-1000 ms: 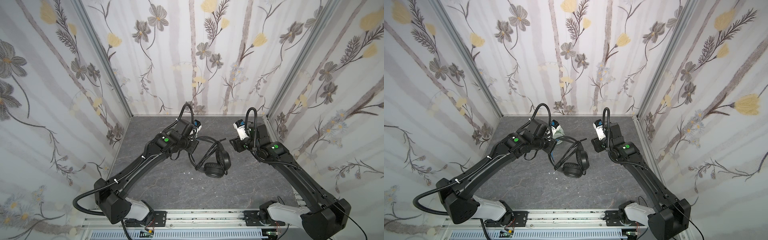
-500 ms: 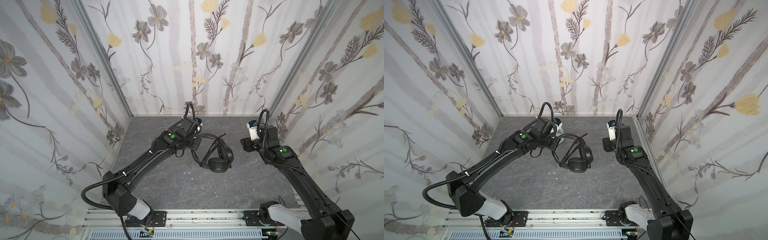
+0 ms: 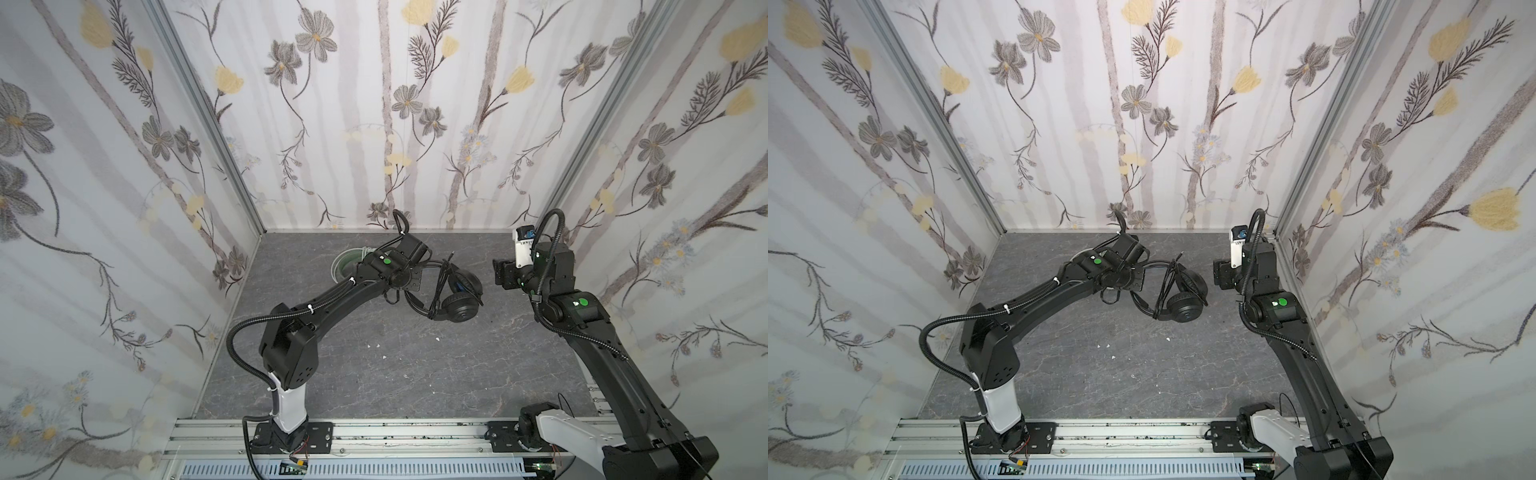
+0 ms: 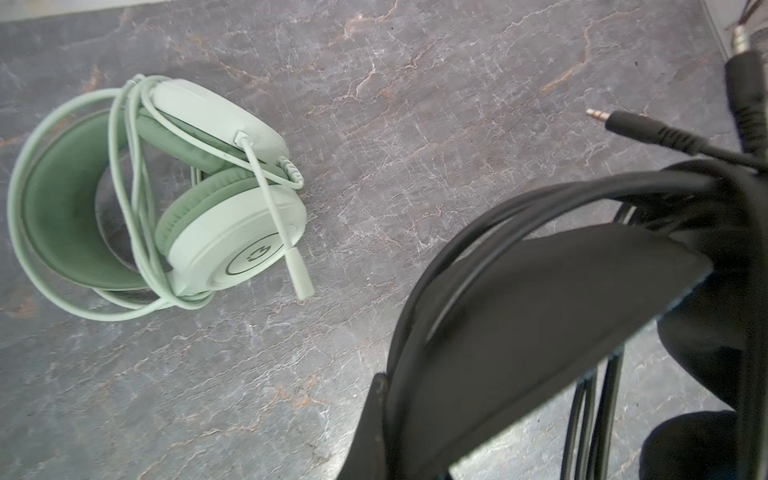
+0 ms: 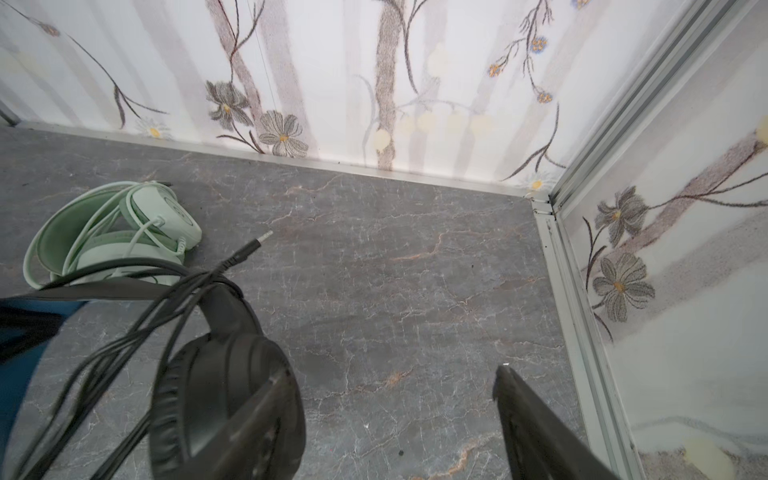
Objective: Wrap the headphones
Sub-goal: 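Lower the wrapped black headset onto the table with the left gripper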
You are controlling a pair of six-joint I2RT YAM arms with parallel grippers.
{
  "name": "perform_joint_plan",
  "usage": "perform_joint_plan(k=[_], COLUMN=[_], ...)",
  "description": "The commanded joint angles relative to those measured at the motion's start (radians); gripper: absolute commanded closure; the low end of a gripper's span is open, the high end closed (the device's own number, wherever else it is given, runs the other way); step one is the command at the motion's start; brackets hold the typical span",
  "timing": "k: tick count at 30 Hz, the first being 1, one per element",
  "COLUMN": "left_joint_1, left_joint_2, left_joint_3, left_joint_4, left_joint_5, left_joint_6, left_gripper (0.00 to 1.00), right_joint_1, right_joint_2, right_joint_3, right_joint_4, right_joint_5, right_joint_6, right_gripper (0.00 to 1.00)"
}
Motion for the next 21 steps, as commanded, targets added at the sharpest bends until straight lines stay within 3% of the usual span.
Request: perform_joint_plan(k=[1, 11, 15, 18, 21], left_joint_1=[0.000, 0.003, 0.013, 0.022, 0.026], left_joint_2=[0.079, 0.344, 0.420, 0.463, 0.505], left_joint_3=[0.085, 0.329, 0.438, 0.488, 0.526], left_joint_4=[0.029, 0.004, -0.041, -0.053, -0.060], left_joint_5=[-0.038, -0.041, -0.031, -0.026, -0.027], left_joint_6=[-0.111, -0.167, -0.161, -0.164, -0.181], left_gripper=[1.00, 1.00, 1.00, 1.00, 1.00], right_joint_1=[0.001, -0.002, -0.002, 0.001, 0.001], right_joint_2=[0.005, -0.036, -0.046, -0.057, -0.059], right_joint_3=[0.015, -0.036, -0.040, -0.063, -0.065], right_joint_4=[0.062, 0.093, 0.111, 0.150, 0.144], right_joint_5=[0.024, 0.039, -0.013, -0.069, -0.070], right_joint_6=[0.005, 0.001, 0.071, 0.111, 0.115], right_gripper=[0.23, 0.19, 0.18, 0.01, 0.00])
